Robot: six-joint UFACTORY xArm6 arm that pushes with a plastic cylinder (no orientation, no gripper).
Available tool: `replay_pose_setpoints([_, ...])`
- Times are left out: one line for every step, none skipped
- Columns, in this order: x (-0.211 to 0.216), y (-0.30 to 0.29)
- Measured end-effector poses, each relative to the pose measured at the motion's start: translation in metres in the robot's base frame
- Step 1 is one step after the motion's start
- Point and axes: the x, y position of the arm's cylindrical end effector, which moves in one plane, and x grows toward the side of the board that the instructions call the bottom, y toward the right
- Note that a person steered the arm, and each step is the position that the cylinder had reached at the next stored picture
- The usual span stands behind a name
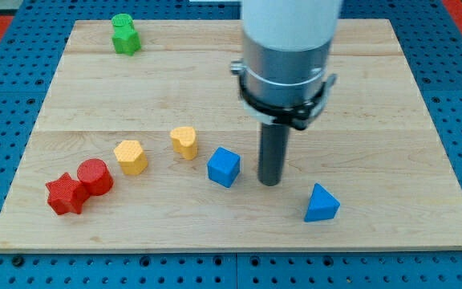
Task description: Move the blue triangle closer to the blue cube
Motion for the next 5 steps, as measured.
replay_pose_setpoints([-0.010,0.057])
replay_pose_setpoints([0.012,0.089])
replay_pose_setpoints([0.072,0.089])
replay_pose_setpoints([0.067,0.045])
replay_pose_setpoints([0.065,0.008])
